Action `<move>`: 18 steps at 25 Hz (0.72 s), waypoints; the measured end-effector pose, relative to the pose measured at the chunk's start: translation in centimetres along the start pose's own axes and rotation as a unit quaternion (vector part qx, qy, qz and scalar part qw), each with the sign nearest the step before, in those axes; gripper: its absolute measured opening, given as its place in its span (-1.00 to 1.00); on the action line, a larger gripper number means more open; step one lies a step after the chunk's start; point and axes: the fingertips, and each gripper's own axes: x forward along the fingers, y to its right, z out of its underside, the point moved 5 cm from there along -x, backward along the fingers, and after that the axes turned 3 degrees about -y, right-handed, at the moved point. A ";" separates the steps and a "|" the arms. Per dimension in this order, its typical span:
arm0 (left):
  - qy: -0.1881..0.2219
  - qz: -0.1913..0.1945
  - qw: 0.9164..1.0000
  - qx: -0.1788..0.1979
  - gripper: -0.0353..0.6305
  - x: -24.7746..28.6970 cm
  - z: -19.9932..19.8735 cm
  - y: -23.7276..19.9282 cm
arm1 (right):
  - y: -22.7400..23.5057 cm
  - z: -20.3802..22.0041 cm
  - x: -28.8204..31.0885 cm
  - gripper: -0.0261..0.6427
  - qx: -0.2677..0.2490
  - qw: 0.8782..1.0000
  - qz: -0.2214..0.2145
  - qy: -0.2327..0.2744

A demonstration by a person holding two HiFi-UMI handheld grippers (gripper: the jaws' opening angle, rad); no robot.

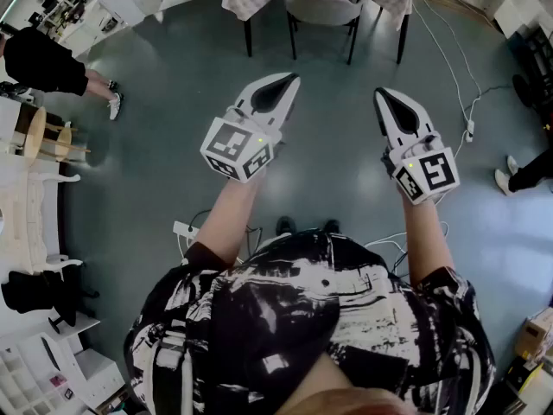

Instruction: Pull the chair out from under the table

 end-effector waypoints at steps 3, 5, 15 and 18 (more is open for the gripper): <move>-0.002 -0.001 1.000 -0.001 -0.89 0.1 0.3 -0.1 | -0.1 0.2 0.1 -0.93 0.001 1.000 0.000 -0.001; -0.001 -0.002 1.000 -0.001 -0.89 0.0 0.4 -0.2 | -0.2 0.2 0.1 -0.93 0.000 1.000 -0.001 -0.001; -0.001 -0.003 1.000 -0.001 -0.89 -0.7 0.5 0.3 | -0.6 0.0 -0.3 -0.93 0.002 1.000 0.000 0.004; -0.001 -0.003 1.000 -0.003 -0.89 -1.2 0.3 0.4 | -0.6 -0.4 -0.6 -0.93 0.013 1.000 -0.003 0.019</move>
